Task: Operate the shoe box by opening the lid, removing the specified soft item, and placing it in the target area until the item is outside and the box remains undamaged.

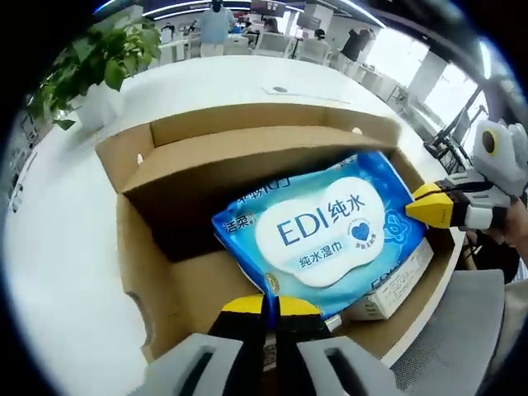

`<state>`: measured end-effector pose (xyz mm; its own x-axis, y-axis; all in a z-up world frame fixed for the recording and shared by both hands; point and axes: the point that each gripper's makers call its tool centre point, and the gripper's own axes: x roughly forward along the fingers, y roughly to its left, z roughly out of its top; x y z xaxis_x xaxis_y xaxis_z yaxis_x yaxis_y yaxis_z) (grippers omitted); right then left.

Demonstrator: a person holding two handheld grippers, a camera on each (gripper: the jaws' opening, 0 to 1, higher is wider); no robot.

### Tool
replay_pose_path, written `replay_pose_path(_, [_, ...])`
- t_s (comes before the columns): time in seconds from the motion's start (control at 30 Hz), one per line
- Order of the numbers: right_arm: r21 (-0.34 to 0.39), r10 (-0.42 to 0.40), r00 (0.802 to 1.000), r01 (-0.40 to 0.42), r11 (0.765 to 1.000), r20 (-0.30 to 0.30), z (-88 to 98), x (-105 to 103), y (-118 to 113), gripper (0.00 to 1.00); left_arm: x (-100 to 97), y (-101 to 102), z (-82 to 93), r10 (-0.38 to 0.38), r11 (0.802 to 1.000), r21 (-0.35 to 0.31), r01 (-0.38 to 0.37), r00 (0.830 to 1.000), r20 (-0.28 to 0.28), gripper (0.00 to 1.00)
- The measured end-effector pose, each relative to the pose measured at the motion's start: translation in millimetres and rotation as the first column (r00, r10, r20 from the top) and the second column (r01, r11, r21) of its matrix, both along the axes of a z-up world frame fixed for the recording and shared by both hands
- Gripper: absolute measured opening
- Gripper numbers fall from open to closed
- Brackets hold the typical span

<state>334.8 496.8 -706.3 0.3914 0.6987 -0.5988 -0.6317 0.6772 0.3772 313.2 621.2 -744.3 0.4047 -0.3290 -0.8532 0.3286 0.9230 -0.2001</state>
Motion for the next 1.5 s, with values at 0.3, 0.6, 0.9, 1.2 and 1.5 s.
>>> replay_pose_path(0.3, [0.034,0.004,1.000,-0.004,0.999,0.015,17.4,-2.2,-0.7,0.00,-3.3,3.8,26.1,0.070,0.996,-0.055,-0.067,0.996,0.048,0.01])
replay_pose_path(0.6, [0.062,-0.012,1.000,0.011,0.998,0.017,35.1,-4.2,-13.3,0.00,-1.2,-4.2,58.6,0.076,0.993,-0.098,-0.064,0.989,0.124,0.01])
replay_pose_path(0.9, [0.091,-0.051,0.998,0.049,0.995,0.024,55.9,-3.8,-39.6,0.00,0.5,-28.5,79.9,0.067,0.988,-0.148,-0.041,0.982,0.176,0.01])
replay_pose_path(1.2, [0.100,-0.120,0.993,0.117,0.988,0.020,65.5,2.1,-78.3,0.00,7.0,-67.1,93.6,0.045,0.982,-0.190,-0.002,0.975,0.219,0.01])
replay_pose_path(1.5, [0.101,-0.185,0.983,0.183,0.978,0.009,65.8,0.2,-114.3,0.00,10.1,-101.0,97.4,-0.001,0.977,-0.205,0.053,0.970,0.244,0.01])
